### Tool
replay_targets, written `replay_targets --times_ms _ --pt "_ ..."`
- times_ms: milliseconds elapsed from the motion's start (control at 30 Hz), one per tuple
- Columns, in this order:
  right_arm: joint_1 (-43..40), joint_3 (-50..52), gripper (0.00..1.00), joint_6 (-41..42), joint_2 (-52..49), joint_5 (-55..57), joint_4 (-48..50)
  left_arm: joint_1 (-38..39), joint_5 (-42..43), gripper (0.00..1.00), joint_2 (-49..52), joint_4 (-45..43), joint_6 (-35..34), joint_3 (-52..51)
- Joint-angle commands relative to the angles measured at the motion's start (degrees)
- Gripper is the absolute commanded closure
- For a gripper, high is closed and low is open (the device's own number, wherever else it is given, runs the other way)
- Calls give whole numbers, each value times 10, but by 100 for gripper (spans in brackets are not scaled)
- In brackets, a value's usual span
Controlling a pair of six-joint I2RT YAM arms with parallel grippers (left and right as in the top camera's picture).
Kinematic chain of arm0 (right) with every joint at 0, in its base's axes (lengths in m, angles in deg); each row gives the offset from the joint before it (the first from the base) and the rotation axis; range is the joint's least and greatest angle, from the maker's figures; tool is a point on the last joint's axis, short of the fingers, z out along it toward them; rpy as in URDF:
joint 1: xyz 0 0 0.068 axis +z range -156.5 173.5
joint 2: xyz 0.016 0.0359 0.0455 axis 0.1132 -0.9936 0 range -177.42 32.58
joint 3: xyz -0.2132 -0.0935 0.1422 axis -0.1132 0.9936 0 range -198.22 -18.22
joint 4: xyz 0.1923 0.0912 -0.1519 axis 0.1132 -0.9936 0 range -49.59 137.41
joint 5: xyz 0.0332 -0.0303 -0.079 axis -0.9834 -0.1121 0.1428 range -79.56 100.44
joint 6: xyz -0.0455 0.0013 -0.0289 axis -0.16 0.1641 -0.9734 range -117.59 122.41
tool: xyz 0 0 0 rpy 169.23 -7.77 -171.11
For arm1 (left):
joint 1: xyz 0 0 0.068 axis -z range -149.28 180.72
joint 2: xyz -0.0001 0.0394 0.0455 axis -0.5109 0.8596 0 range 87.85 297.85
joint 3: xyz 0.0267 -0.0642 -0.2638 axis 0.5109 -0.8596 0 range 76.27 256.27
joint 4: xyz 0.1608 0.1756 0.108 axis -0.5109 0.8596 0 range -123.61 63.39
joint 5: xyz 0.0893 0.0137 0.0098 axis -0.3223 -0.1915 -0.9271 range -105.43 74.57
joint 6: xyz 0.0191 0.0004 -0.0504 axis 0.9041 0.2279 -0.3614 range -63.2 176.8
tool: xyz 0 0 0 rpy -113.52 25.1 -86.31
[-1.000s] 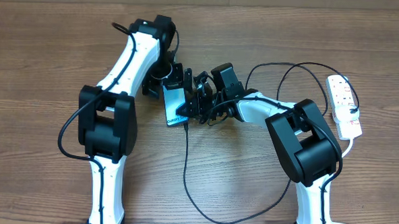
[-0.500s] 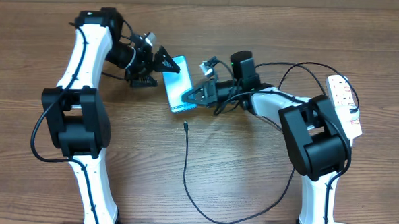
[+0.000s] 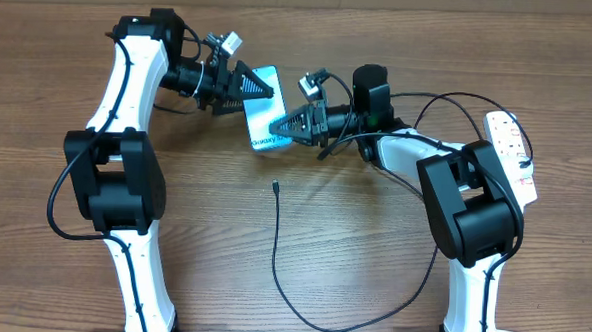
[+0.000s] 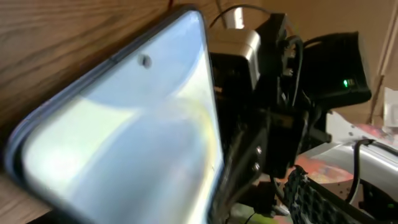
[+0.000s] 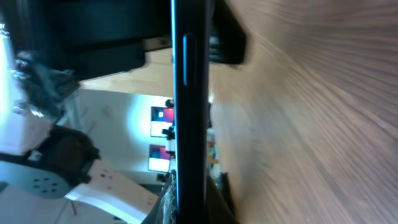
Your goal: Plug charger to phone and switch on socket
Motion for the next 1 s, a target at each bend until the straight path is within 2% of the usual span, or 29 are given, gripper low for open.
replay_targets --times_ms 0,100,233,367,467,567,633,967 --pt "6 -7 96 134 7 -17 57 3 59 23 -16 -9 0 10" --pt "7 -7 96 174 7 -4 102 4 96 28 -16 -19 0 10" --pt "12 -7 96 183 7 11 103 5 151 35 -16 -24 0 10" --pt "20 -7 96 183 7 16 103 5 212 45 -16 -29 0 10" --pt "23 -7 96 183 7 23 103 6 225 50 -16 -27 -1 10" --pt "24 -7 96 183 7 32 104 9 226 61 -16 -26 -1 10" --pt "25 -7 96 183 7 36 104 12 226 65 -16 -25 -1 10" --pt "28 -7 96 182 7 56 104 29 228 65 -16 -25 -7 10"
